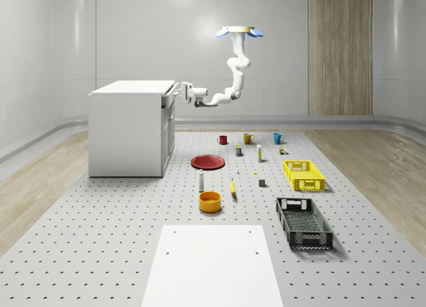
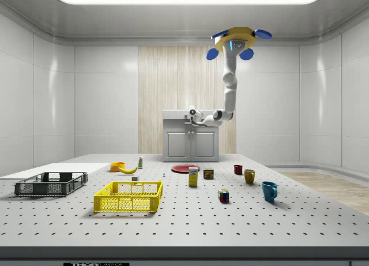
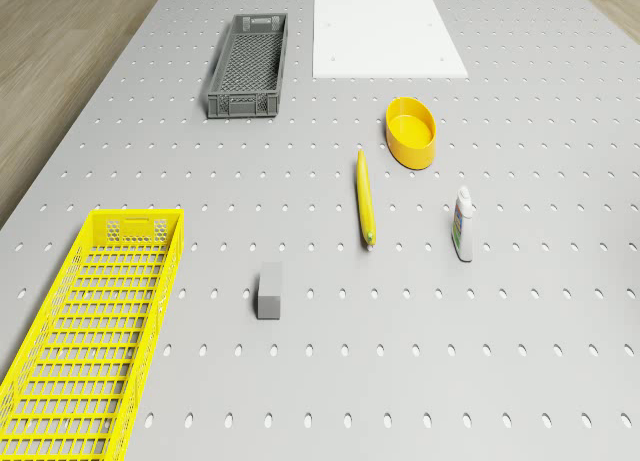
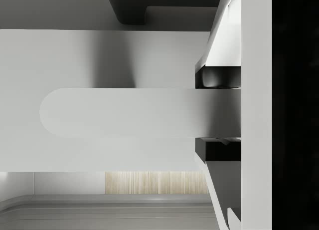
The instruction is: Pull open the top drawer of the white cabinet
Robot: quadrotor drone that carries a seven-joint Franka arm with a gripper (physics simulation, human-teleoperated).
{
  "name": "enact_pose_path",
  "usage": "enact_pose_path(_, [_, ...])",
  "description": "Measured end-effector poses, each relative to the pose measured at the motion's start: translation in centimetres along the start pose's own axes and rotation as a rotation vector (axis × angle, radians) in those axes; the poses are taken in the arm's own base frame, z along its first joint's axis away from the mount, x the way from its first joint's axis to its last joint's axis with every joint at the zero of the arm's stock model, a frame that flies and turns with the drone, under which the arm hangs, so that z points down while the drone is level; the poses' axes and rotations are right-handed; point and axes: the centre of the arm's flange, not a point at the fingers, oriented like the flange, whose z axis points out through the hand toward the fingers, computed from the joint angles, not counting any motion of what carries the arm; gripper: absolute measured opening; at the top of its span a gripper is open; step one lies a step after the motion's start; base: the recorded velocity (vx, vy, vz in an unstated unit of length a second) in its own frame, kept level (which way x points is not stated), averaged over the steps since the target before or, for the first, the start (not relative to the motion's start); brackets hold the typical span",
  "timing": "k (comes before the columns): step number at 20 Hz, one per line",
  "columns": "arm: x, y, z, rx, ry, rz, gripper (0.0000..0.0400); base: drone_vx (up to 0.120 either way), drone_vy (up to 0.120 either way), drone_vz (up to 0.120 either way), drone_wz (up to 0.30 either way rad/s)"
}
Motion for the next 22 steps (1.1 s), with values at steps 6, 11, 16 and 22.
enact_pose_path(6, [-0.8,0.8,0.2,-0.023,-0.022,0.0,0.0116,0.0,0.0,0.0,0.0])
enact_pose_path(11, [-1.3,1.3,-0.1,-0.035,-0.033,0.005,0.0114,0.0,0.0,0.0,0.0])
enact_pose_path(16, [-1.3,1.3,-0.7,-0.034,-0.033,0.002,0.0112,0.0,0.0,0.0,0.0])
enact_pose_path(22, [-0.6,0.6,-2.2,-0.019,-0.017,0.003,0.0113,0.0,0.0,0.0,0.0])
